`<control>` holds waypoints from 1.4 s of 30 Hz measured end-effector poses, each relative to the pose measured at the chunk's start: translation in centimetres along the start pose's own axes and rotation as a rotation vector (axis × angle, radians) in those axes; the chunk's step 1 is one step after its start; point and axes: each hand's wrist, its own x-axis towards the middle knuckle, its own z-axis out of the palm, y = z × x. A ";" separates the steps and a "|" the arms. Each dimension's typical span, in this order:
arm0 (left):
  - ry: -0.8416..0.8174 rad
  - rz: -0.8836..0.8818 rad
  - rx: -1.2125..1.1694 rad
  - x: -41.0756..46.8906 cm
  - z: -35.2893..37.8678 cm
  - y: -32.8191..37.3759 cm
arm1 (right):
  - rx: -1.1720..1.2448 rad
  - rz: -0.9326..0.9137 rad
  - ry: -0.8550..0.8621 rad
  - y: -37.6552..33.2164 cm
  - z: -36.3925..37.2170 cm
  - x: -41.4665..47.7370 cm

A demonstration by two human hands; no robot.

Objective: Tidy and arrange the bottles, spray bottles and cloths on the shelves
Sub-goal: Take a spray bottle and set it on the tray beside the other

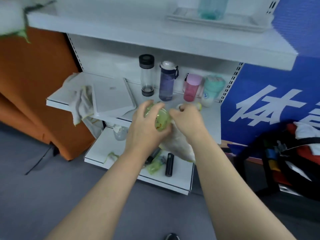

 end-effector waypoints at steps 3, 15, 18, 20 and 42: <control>0.040 -0.031 -0.120 -1.9 -4.9 2.6 | 0.129 0.030 0.031 -3.4 -0.6 -4.7; -0.064 -0.248 -0.915 -8.6 -24.8 14.9 | 0.689 0.050 0.233 -17.7 -3.5 -22.2; -0.149 -0.270 -0.912 -8.1 -28.0 16.1 | 0.651 -0.065 0.294 -20.8 -4.3 -24.8; -0.208 -0.285 -0.845 -7.4 -29.7 16.7 | 0.624 -0.133 0.298 -22.2 -4.8 -25.8; 0.254 -0.314 -0.639 8.5 -26.3 16.4 | 0.441 -0.313 -0.195 -30.3 -8.4 -0.5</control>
